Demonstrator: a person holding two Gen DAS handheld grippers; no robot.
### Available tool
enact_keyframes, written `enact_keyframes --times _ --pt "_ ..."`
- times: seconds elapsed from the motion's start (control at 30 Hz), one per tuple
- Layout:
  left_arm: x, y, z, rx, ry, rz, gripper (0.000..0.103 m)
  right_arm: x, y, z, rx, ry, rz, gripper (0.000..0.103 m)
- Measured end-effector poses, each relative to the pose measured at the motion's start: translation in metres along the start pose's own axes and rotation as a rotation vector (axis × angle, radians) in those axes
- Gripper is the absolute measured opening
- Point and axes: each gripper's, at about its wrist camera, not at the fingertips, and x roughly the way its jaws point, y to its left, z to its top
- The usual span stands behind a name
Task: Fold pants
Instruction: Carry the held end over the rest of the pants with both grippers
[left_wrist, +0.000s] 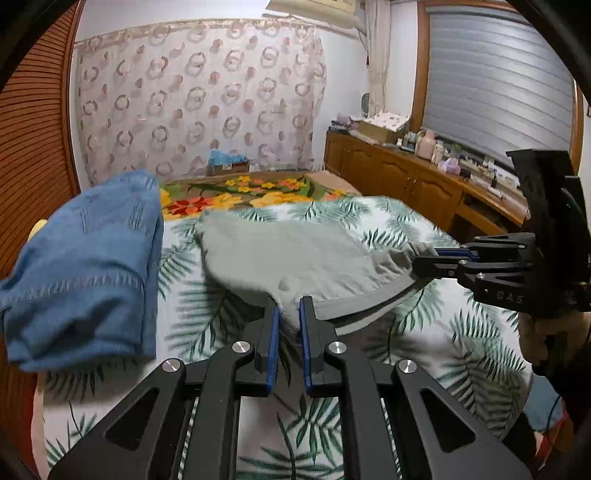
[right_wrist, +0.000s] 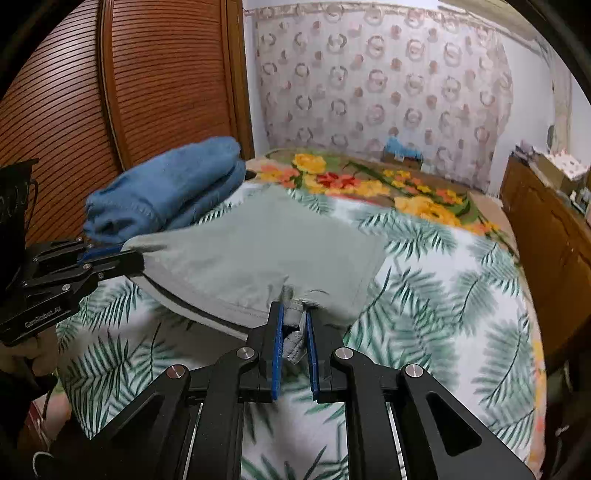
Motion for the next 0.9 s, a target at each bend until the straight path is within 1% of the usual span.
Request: enact_keyframes --times 0.07,0.23,0.37,0.47,0.67,0.9 --pt "0.005 0.001 -0.010 -0.010 0.029 -0.002 0.012 0.004 0.000 -0.006 0.014 0.018 0.005 0.012" --pt "0.010 0.005 -0.025 -0.033 0.064 -0.005 0.012 0.011 -0.001 -0.012 0.037 0.041 0.015 0.012" --pt "0.012 0.003 -0.031 -0.033 0.077 -0.002 0.012 0.016 0.000 -0.019 0.023 0.050 0.002 0.012" --pt "0.012 0.005 -0.037 -0.047 0.086 -0.004 0.012 0.019 -0.003 -0.020 0.043 0.059 0.011 0.012" --pt "0.001 -0.001 -0.042 -0.055 0.076 -0.010 0.012 0.010 -0.002 -0.027 0.063 0.036 0.034 0.012" --pt "-0.016 -0.008 -0.045 -0.066 0.047 -0.026 0.012 -0.006 0.004 -0.041 0.059 0.006 0.036 0.012"
